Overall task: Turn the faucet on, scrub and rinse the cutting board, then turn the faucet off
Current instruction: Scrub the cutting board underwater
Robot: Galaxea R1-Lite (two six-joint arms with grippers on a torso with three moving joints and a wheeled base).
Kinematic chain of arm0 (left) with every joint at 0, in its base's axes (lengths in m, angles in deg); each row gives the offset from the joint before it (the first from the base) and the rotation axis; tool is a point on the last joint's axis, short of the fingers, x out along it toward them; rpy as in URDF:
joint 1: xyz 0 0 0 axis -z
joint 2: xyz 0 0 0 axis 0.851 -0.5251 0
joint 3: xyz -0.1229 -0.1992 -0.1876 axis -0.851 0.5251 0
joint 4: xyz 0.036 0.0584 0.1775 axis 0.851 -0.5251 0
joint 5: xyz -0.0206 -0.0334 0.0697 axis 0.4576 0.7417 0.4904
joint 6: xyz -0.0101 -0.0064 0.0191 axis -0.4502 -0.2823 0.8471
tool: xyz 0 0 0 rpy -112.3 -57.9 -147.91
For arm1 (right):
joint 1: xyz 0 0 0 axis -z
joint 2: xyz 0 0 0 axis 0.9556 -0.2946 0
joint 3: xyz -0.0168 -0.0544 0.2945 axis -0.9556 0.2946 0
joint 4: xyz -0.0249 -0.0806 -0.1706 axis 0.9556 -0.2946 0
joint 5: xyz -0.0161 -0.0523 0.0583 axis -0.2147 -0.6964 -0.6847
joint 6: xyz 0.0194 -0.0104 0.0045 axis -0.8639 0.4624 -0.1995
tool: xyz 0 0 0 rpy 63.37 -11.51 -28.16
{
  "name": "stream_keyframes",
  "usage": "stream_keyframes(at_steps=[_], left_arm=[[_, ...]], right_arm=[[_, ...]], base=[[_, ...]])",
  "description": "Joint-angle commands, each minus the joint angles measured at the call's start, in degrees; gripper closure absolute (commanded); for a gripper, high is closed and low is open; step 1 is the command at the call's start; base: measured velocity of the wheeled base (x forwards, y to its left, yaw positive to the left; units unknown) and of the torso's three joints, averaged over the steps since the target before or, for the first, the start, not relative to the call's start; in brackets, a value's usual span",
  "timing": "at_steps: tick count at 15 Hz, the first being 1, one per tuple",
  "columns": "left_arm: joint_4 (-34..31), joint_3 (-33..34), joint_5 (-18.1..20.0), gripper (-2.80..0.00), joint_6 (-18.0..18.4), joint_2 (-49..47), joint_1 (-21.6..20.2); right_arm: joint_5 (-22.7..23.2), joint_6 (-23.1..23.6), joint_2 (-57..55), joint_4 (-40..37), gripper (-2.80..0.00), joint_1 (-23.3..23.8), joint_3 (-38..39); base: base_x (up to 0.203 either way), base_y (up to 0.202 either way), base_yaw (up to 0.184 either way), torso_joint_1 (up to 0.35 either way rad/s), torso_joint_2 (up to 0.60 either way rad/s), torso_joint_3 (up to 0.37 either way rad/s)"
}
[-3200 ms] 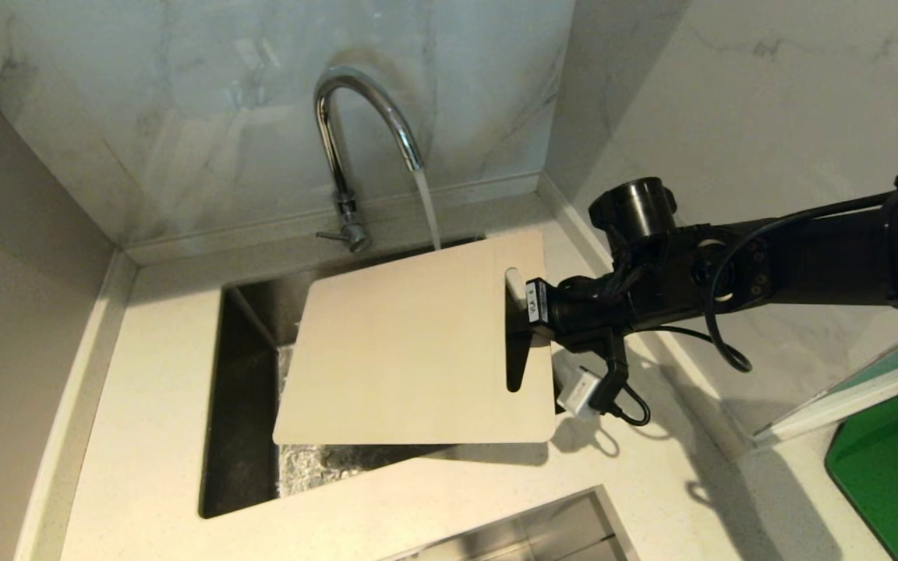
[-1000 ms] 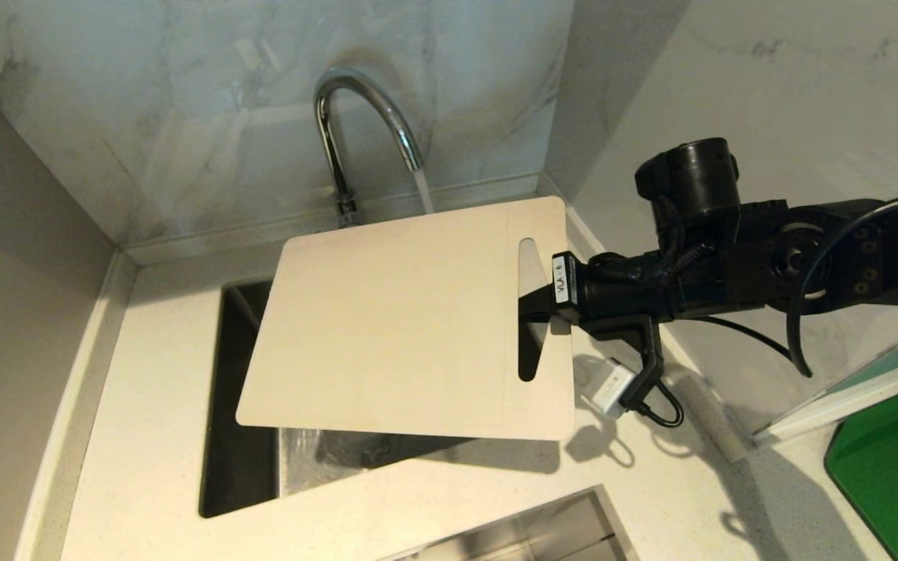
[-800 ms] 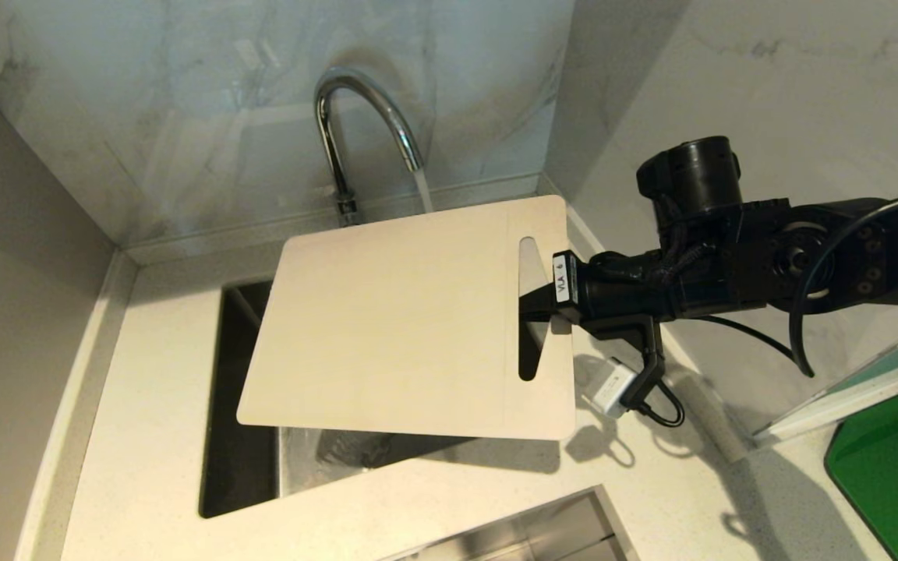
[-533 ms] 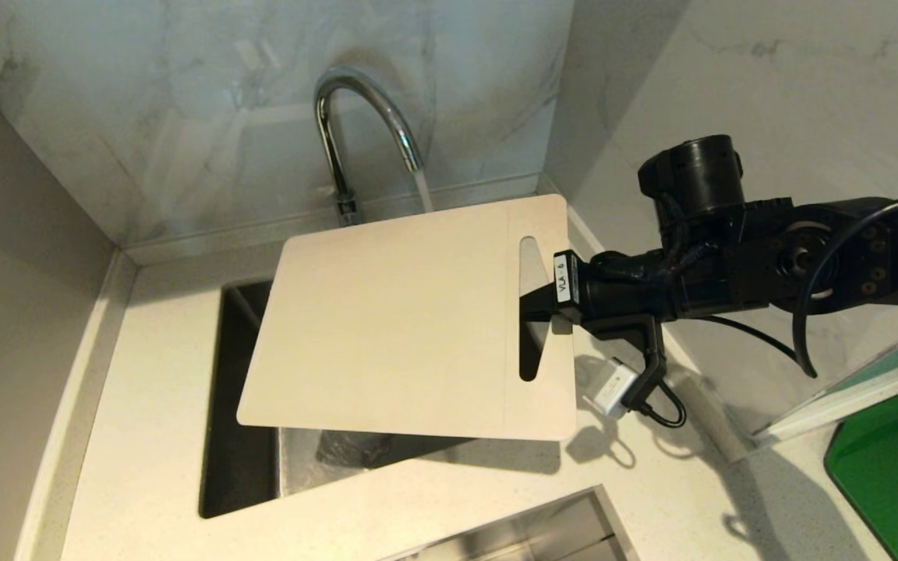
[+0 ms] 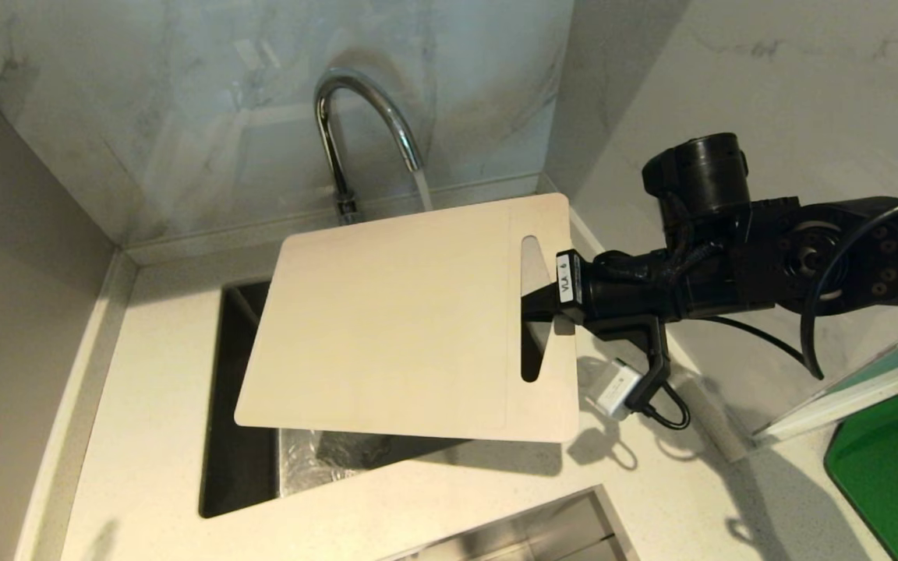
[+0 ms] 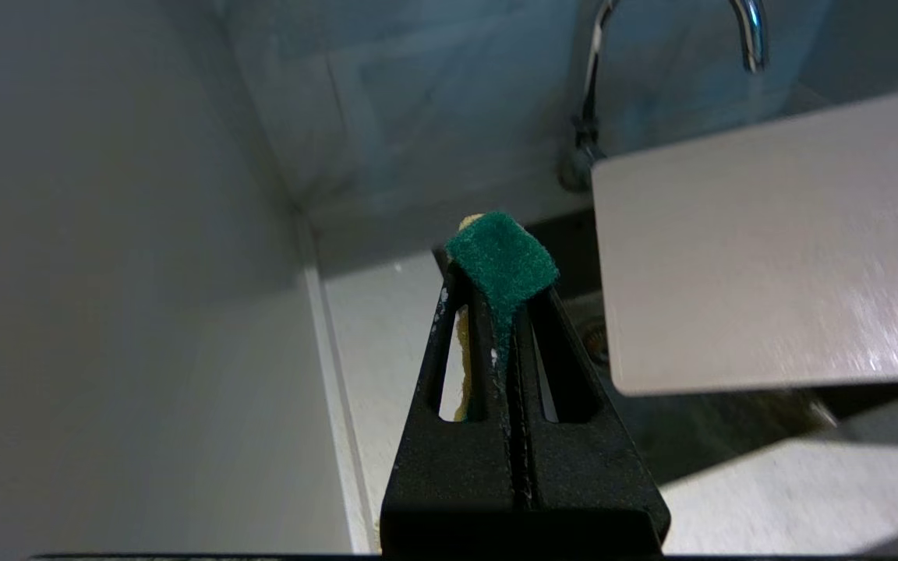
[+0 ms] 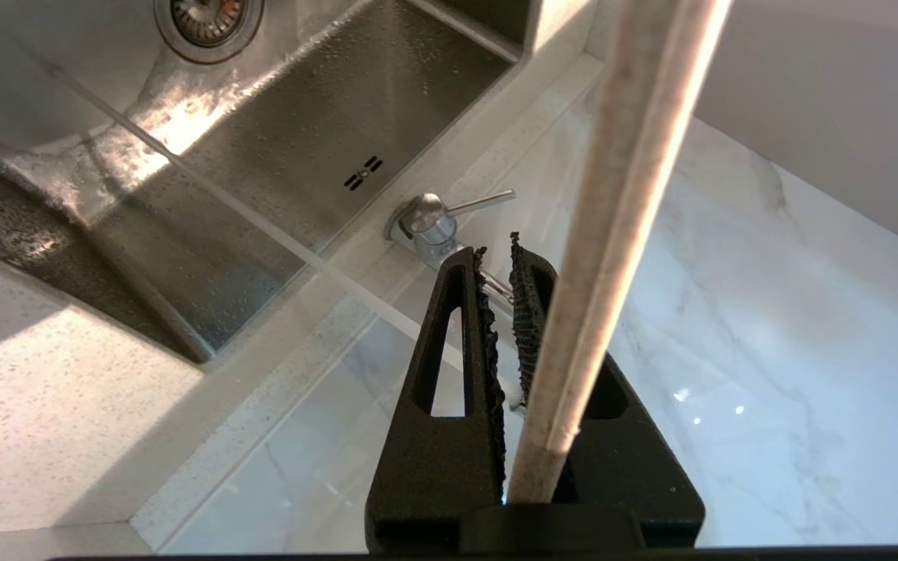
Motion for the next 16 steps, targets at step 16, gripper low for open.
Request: stream_keyframes(at_steps=[16], left_arm=[[0.0, -46.2, -3.1, 0.00, -11.0, -62.9, 9.0]], right_arm=[[0.2, -0.9, 0.6, 0.2, 0.00, 0.0, 1.3]], base=[[0.000, 0.000, 0.000, 0.000, 0.00, 0.000]])
